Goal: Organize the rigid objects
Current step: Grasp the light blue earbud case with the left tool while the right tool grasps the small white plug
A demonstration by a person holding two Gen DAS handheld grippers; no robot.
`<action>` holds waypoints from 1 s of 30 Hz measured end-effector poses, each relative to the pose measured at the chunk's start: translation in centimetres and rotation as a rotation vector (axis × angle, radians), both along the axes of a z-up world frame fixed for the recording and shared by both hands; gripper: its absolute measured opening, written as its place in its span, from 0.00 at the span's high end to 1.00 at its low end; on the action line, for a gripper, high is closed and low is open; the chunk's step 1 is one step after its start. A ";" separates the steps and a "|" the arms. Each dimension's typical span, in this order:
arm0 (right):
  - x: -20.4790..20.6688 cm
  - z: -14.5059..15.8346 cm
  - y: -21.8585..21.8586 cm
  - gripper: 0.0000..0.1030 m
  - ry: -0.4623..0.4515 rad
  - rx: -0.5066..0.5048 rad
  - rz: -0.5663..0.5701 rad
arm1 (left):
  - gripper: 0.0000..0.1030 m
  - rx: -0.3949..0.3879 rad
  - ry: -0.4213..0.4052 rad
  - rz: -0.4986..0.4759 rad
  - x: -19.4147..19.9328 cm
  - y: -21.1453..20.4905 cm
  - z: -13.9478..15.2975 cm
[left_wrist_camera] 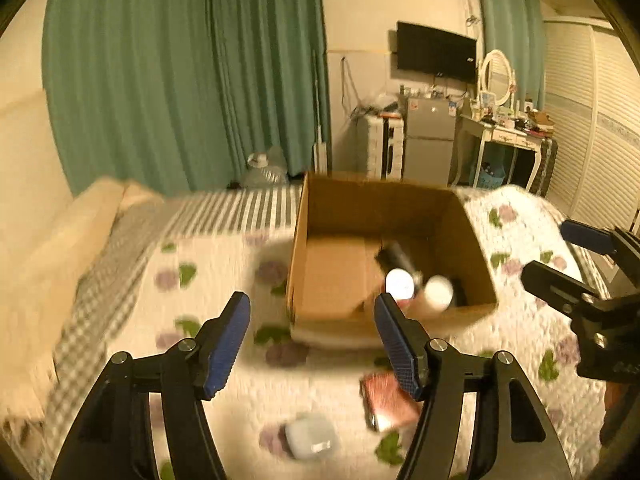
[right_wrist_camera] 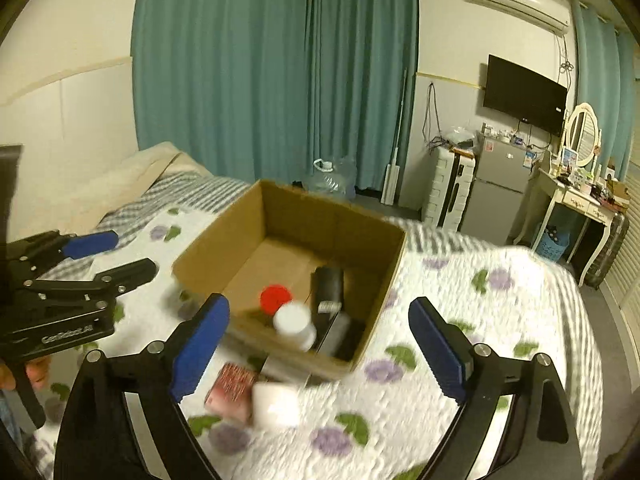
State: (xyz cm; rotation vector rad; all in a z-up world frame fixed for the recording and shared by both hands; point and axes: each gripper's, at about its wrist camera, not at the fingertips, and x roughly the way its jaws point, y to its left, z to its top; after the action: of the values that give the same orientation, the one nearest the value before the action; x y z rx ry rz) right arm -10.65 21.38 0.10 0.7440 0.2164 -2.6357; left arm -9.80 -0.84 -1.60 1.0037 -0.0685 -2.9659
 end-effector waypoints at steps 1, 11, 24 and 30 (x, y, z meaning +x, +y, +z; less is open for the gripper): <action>0.5 -1.0 -0.1 0.11 -0.007 -0.003 0.000 | 0.34 0.013 -0.015 0.008 0.2 -0.4 -0.8; -0.9 -9.6 -1.3 0.11 -0.189 0.044 0.023 | 0.34 -0.012 -0.276 0.049 -0.7 -0.2 -11.9; -2.0 -11.8 -1.5 0.11 -0.264 0.065 0.013 | 0.49 -0.029 -0.266 -0.005 0.3 0.4 -12.7; -3.7 -13.8 -2.9 0.11 -0.343 0.069 0.052 | 0.49 -0.005 -0.203 0.013 0.2 -0.6 -10.5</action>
State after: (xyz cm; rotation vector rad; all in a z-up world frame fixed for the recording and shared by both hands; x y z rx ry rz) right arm -14.37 18.52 -13.69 1.1793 0.2259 -2.4132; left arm -9.61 -1.41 -12.08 1.2965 -0.0699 -2.8403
